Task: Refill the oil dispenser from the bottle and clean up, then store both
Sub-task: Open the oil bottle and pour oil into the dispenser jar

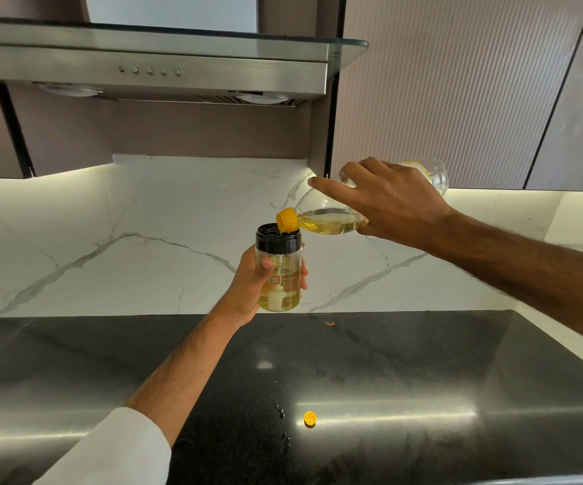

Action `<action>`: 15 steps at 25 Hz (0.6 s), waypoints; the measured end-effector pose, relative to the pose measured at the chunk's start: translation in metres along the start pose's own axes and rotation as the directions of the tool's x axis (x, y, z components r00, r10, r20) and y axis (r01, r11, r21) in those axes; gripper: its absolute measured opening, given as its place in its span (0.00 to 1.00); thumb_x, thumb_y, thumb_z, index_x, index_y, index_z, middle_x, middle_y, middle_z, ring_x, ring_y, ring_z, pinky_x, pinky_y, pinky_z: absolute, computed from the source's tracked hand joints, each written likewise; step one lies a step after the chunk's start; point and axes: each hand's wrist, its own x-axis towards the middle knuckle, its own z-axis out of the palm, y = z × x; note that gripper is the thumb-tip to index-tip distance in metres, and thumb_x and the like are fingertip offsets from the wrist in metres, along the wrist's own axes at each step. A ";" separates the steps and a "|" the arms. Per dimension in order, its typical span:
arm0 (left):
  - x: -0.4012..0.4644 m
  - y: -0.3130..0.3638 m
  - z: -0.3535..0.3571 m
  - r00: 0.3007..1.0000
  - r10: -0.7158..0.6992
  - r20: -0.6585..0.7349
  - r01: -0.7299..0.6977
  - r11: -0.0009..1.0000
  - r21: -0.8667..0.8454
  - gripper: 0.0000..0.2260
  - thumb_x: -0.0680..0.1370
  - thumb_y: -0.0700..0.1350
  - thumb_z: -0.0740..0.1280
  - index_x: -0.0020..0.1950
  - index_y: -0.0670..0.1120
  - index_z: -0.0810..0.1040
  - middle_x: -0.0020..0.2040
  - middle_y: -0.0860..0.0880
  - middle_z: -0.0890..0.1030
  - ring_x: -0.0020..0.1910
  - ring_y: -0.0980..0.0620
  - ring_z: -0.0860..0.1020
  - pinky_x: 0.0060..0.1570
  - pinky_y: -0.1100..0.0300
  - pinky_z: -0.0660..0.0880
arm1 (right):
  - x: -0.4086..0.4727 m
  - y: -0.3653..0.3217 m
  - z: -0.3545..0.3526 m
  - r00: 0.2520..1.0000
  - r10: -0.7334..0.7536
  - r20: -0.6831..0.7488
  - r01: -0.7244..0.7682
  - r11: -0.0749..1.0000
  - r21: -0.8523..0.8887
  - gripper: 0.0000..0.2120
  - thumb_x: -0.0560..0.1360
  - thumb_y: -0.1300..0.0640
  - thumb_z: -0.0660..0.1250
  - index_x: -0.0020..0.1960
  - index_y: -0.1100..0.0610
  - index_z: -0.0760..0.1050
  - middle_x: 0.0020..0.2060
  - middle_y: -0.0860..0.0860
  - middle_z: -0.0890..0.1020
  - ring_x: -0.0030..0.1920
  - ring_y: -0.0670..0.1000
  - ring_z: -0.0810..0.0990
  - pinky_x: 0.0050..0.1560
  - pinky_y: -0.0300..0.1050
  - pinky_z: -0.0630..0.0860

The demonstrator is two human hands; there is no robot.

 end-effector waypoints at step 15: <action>-0.002 0.003 0.002 1.000 0.003 -0.007 -0.003 1.000 0.011 0.45 0.60 0.76 0.74 0.64 0.45 0.76 0.46 0.45 0.85 0.41 0.45 0.84 0.44 0.49 0.82 | -0.001 -0.001 -0.003 1.000 0.004 -0.011 -0.004 1.000 -0.006 0.56 0.58 0.50 0.87 0.75 0.50 0.57 0.57 0.62 0.80 0.51 0.62 0.82 0.43 0.60 0.83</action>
